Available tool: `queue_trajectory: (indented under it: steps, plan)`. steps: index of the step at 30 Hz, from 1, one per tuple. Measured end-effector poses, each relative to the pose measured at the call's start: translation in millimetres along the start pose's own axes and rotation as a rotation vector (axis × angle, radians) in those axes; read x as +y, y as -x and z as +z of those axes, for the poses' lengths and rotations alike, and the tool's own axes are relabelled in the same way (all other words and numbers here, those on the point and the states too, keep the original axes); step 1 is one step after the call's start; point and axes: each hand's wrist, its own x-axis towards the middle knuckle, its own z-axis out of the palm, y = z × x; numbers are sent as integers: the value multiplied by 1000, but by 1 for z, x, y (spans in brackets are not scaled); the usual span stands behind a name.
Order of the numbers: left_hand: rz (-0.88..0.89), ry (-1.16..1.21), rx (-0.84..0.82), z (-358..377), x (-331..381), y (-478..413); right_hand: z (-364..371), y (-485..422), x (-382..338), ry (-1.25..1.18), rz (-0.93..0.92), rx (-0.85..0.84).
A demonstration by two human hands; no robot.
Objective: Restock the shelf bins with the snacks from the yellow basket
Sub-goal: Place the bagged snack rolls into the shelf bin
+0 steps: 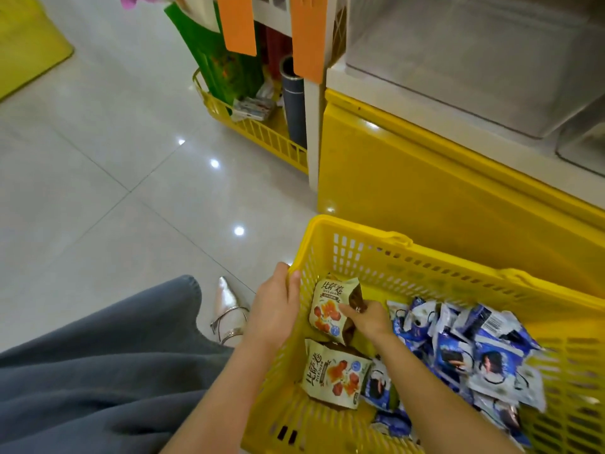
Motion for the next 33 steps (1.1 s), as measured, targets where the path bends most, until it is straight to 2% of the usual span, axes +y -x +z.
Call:
queue_trajectory:
  steps: [7,10,13,15,17,19,21,22,24,27,30,33]
  plan:
    - [16,-104,-3,-2,3,0,-53,30,-4,148,-233,1]
    - [12,-150,79,-5,8,3,-85,45,-12,223,-292,27]
    - [110,-7,244,-11,28,9,-115,67,-28,126,-352,-5]
    - [149,173,249,-15,48,14,-129,88,-42,40,-407,-44]
    - [20,397,72,-21,66,20,-133,107,-55,-84,-461,-105]
    - [-174,713,-248,-31,77,25,-129,123,-66,-230,-468,-159]
    - [-216,817,-432,-36,81,29,-121,134,-72,-333,-462,-167]
    - [-196,787,-432,-37,82,30,-116,138,-74,-367,-460,-152]
    - [-186,730,-306,-37,82,28,-108,142,-76,-425,-459,-106]
    - [-261,746,-166,-37,73,21,-95,142,-75,-485,-493,-44]
    - [-315,877,-151,-39,65,17,-77,129,-63,-590,-491,-6]
    - [-332,906,-120,-38,60,13,-47,104,-36,-494,-379,-19]
